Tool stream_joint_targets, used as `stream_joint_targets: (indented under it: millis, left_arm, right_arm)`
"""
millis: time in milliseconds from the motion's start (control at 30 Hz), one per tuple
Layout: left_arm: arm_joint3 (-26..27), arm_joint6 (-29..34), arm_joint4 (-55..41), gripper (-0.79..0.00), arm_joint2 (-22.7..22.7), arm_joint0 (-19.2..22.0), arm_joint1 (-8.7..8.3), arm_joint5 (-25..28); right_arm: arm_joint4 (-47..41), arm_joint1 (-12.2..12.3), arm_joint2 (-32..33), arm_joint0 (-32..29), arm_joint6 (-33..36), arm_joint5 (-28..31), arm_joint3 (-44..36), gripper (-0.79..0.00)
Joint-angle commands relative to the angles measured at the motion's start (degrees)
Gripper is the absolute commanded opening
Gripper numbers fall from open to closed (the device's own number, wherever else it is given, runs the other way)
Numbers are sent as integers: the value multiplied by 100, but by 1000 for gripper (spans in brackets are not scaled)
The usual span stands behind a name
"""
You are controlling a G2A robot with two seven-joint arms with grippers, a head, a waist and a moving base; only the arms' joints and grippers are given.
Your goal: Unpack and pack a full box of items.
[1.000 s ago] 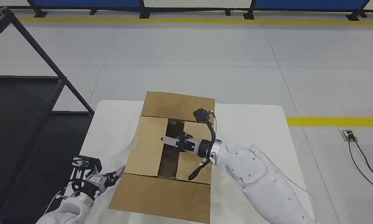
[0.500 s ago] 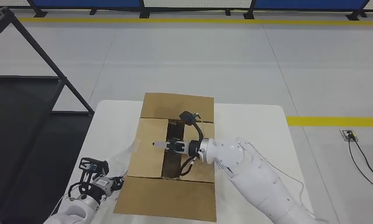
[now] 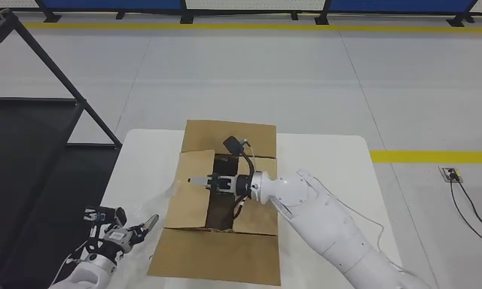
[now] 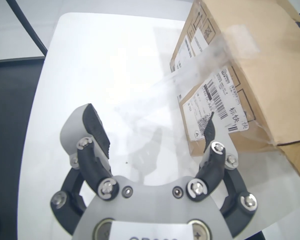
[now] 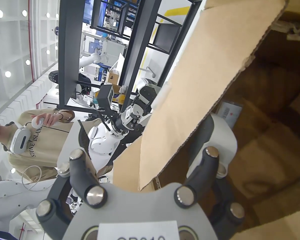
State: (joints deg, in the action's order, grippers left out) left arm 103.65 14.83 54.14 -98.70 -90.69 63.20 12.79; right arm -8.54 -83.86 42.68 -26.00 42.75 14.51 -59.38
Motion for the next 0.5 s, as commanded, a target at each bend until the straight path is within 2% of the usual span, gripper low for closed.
stream_joint_targets:
  millis: [0, 233, 467]
  left_arm:
    - [16, -37, -33, 0, -76, -40, -1, -12]
    - [75, -205, -241, 0, -340, -196, 3, -52]
    - [230, -315, -648, 0, -759, -465, 0, 134]
  right_arm:
    - [-35, -25, 20, 29, -41, 36, -39, 0]
    - [-322, -170, -25, 176, -54, 161, -193, 0]
    - [-347, -477, -438, 495, -252, 241, -15, 0]
